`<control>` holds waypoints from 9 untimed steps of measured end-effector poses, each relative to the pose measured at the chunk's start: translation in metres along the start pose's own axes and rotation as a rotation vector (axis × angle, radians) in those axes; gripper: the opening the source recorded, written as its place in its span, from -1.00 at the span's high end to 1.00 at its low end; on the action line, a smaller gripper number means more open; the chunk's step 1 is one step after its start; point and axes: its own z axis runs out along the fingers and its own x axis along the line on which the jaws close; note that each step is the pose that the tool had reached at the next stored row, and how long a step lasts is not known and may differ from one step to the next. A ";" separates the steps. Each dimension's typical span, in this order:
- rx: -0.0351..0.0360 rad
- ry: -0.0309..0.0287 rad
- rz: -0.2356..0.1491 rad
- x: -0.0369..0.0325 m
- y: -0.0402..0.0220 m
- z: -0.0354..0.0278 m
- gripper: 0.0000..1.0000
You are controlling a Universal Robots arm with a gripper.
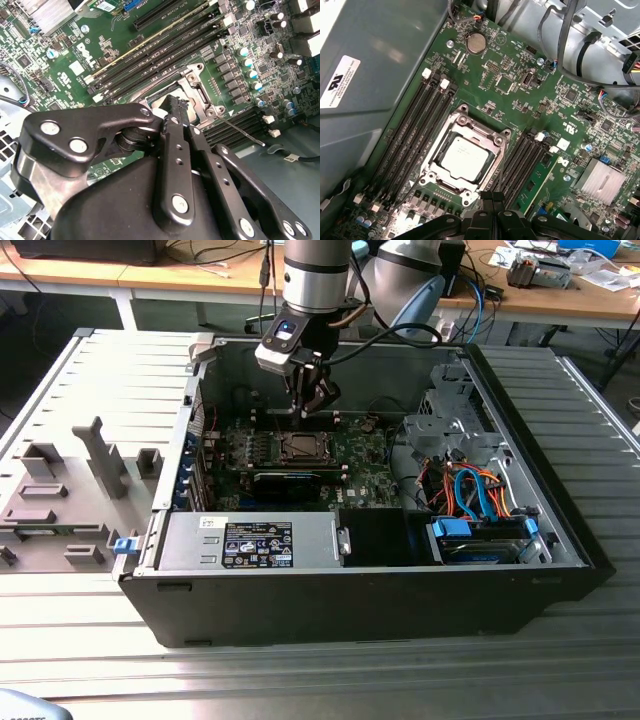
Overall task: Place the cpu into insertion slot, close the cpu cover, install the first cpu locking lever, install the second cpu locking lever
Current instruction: 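Install the first cpu locking lever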
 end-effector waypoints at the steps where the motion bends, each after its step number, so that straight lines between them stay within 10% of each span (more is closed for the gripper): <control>1: 0.0002 -0.0003 0.001 0.0000 0.0000 0.0000 0.79; 9: 0.0012 -0.0009 0.005 0.0000 0.0000 0.0001 0.79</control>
